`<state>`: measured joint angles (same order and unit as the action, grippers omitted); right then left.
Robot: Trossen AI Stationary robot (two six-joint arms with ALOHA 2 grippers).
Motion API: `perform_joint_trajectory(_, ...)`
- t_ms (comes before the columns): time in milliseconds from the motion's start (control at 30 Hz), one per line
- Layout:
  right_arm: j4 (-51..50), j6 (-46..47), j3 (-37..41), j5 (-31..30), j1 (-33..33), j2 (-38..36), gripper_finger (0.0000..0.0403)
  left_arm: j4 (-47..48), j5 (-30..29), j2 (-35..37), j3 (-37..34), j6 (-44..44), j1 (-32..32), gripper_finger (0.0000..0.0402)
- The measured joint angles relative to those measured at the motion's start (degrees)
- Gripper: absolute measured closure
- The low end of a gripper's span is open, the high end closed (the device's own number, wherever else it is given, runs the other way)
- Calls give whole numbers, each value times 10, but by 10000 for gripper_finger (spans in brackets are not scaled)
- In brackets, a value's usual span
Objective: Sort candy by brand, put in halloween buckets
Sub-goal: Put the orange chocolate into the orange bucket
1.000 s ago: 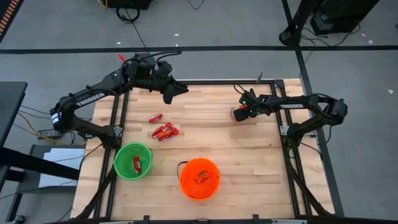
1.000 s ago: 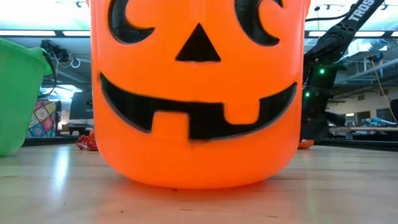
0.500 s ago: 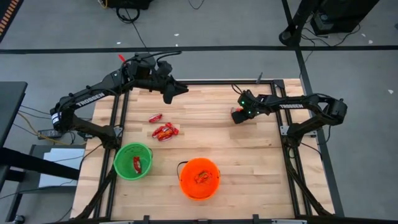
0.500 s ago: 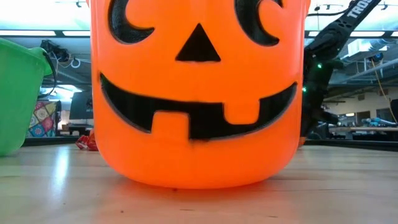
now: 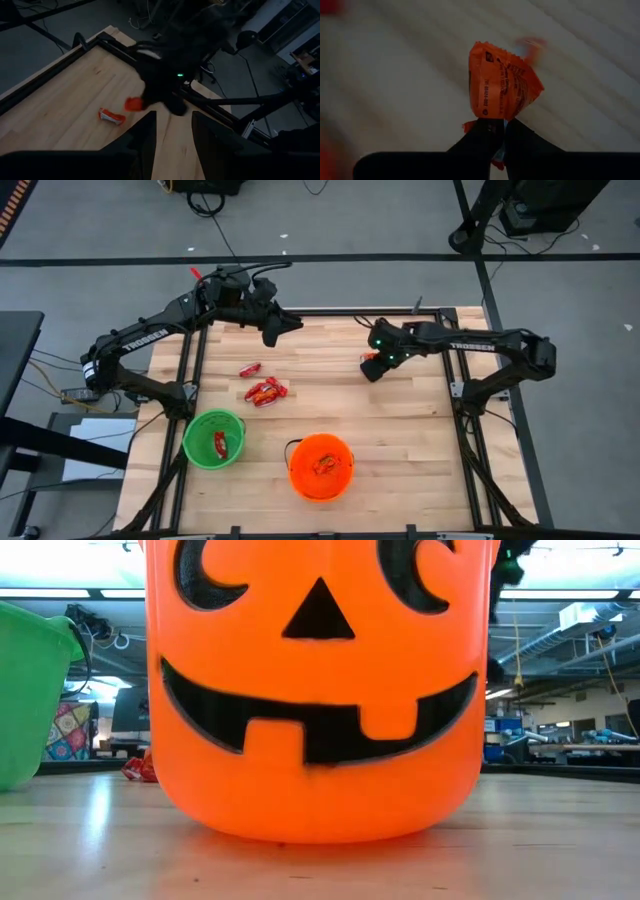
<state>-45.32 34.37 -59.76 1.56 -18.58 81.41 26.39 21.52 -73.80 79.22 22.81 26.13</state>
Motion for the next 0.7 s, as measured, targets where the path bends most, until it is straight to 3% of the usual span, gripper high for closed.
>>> perform_joint_trajectory(133, 33, 28, -66, 49, 54, 0, 366, 0, 0, 0, 0, -5, 1, 271)
perform_joint_trajectory(367, 221, 107, -117, 47, 111, -1, 366, 0, -2, 0, 0, -14, 18, 271)
perform_joint_trajectory(700, 215, 141, -115, 61, 175, -1, 366, 0, -19, 0, 0, -10, 44, 271)
